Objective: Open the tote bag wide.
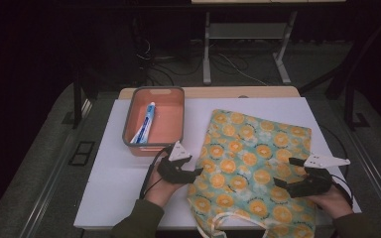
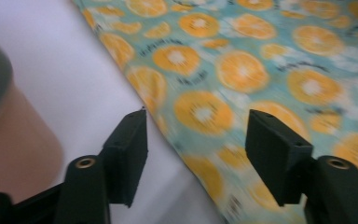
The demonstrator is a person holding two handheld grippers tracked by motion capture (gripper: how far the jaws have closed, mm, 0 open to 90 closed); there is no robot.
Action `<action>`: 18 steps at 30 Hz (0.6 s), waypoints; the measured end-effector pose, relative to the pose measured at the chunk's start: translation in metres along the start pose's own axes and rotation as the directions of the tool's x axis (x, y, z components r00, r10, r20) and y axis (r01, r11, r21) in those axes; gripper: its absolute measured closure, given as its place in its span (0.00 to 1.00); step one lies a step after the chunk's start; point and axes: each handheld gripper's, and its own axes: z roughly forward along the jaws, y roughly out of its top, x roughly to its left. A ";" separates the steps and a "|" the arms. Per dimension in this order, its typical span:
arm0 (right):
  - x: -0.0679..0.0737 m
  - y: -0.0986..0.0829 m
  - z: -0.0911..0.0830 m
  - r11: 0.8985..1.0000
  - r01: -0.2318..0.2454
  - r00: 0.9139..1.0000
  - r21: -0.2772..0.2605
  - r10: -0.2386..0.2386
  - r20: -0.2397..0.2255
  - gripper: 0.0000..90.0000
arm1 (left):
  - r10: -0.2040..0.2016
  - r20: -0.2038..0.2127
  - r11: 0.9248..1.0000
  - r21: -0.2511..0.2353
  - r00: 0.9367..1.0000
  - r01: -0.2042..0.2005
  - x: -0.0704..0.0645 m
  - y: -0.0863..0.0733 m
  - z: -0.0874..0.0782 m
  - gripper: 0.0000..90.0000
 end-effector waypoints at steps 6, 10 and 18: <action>0.000 0.000 0.000 1.000 0.003 1.000 0.002 -0.003 0.004 0.03 | -0.025 0.050 0.998 0.051 0.998 0.022 -0.019 -0.022 -0.005 0.34; 0.000 0.000 0.000 1.000 0.003 1.000 0.004 -0.003 0.006 0.03 | -0.003 0.065 0.993 0.114 0.998 -0.004 -0.025 -0.027 0.006 0.33; 0.000 0.000 0.000 1.000 0.001 1.000 0.008 -0.001 0.008 0.03 | 0.071 0.074 0.990 0.113 0.995 -0.079 -0.031 -0.026 0.006 0.64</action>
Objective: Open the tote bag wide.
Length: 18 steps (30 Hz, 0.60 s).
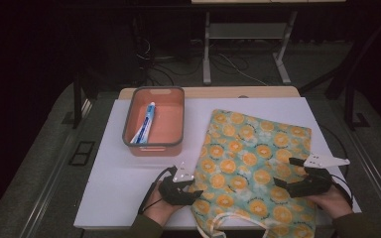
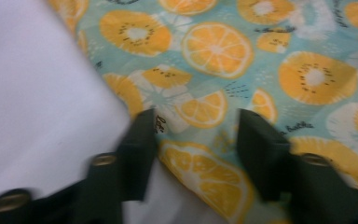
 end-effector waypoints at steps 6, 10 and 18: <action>0.000 0.000 0.000 1.000 0.001 1.000 -0.002 -0.001 0.001 0.03 | 0.032 0.056 0.999 0.004 0.998 -0.032 -0.005 0.002 0.004 0.99; 0.000 0.000 -0.001 1.000 0.003 1.000 -0.004 -0.003 -0.001 0.03 | 0.014 0.071 1.000 0.006 0.997 -0.014 -0.002 0.003 0.004 0.99; 0.000 0.000 -0.001 1.000 0.001 1.000 -0.004 -0.001 -0.001 0.03 | -0.051 -0.046 0.999 -0.004 0.998 0.051 0.008 0.000 -0.007 0.72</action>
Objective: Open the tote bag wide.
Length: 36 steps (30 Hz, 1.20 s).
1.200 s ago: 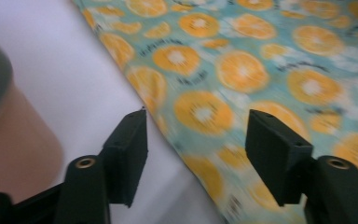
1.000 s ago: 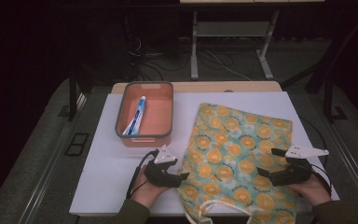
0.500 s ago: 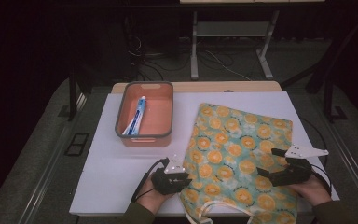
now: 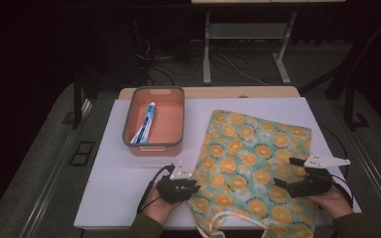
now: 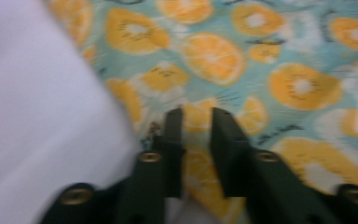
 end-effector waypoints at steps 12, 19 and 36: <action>0.000 0.000 0.001 1.000 0.005 1.000 0.003 -0.005 -0.001 0.03 | 0.035 -0.010 0.999 -0.003 0.999 -0.035 -0.004 0.000 0.007 0.83; 0.000 0.000 0.001 1.000 0.004 1.000 0.001 -0.004 -0.002 0.03 | 0.078 -0.017 0.997 0.008 0.997 -0.078 -0.008 0.005 0.009 1.00; 0.001 0.000 0.000 1.000 0.003 1.000 -0.003 -0.003 -0.006 0.03 | 0.020 -0.125 0.993 -0.111 0.992 -0.034 0.047 0.078 0.052 0.99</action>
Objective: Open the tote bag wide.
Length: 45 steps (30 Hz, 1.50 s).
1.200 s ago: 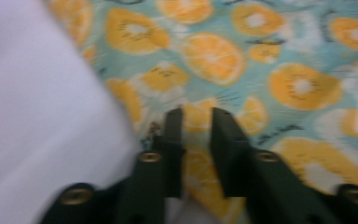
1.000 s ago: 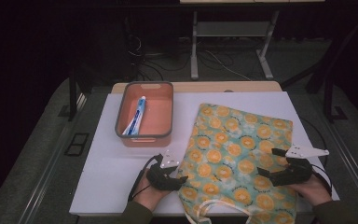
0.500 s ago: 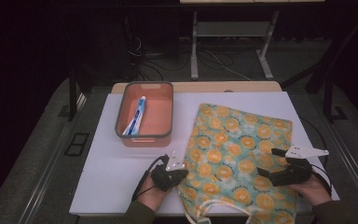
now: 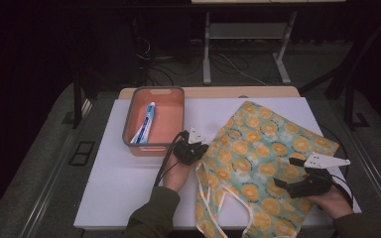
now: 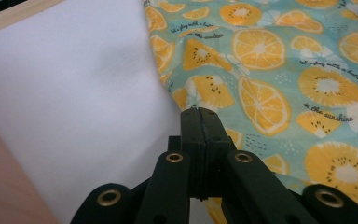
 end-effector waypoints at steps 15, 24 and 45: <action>0.001 0.000 0.000 1.000 0.004 1.000 0.004 -0.004 0.003 0.03 | -0.039 0.064 0.999 0.016 0.997 0.038 -0.023 -0.025 -0.053 0.32; 0.001 0.000 0.001 1.000 0.006 1.000 0.008 -0.006 0.004 0.03 | -0.064 0.108 0.994 0.090 0.992 0.055 -0.023 -0.042 -0.039 0.28; 0.007 0.002 0.003 1.000 0.017 1.000 0.019 -0.016 -0.020 0.03 | 0.021 -0.054 1.000 -0.002 0.998 -0.021 -0.001 0.000 -0.018 0.95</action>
